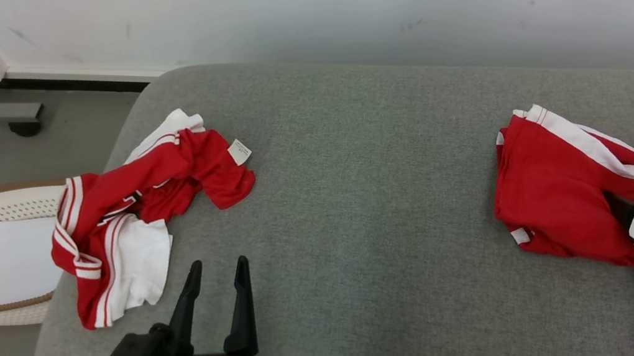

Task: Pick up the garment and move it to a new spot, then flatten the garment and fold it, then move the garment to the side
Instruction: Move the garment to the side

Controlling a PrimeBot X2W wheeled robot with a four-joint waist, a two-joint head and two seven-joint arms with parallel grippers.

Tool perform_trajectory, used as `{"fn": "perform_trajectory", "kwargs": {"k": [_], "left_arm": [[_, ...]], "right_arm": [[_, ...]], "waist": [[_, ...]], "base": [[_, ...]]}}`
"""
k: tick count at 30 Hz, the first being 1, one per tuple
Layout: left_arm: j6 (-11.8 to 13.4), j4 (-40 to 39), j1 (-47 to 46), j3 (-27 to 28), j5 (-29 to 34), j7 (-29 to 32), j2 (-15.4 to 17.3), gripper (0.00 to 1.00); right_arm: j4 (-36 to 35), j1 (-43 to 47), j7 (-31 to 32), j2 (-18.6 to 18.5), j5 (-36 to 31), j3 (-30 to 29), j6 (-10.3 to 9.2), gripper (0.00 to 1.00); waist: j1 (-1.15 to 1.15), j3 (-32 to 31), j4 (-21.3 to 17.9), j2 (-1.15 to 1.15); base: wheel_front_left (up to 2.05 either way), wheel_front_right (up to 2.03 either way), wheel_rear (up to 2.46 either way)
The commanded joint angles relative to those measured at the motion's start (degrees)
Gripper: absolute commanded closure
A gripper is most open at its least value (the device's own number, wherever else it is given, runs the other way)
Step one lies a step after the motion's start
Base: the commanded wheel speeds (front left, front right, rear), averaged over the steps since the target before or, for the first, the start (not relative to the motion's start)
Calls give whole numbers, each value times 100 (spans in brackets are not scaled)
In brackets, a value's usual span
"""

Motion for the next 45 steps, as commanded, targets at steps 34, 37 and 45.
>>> {"fn": "perform_trajectory", "kwargs": {"k": [34, 37, 45], "left_arm": [[-155, 91, -18, -931, -19, -3, 20, 0], [-167, 137, -52, -1055, -24, -2, 20, 0], [-186, 195, -199, -1301, 40, -2, 23, 0]], "right_arm": [[-574, 704, -1077, -208, 763, 703, -11, 100], [-671, 790, -1125, -229, 863, 768, -11, 100], [-992, 822, -1221, -358, 1115, 985, -11, 100]], "waist": [[0, -650, -2113, 0], [0, -648, -2360, 0], [0, -400, -2614, 0]], "base": [[0, 0, 0], [0, 0, 0], [0, 0, 0]]}}
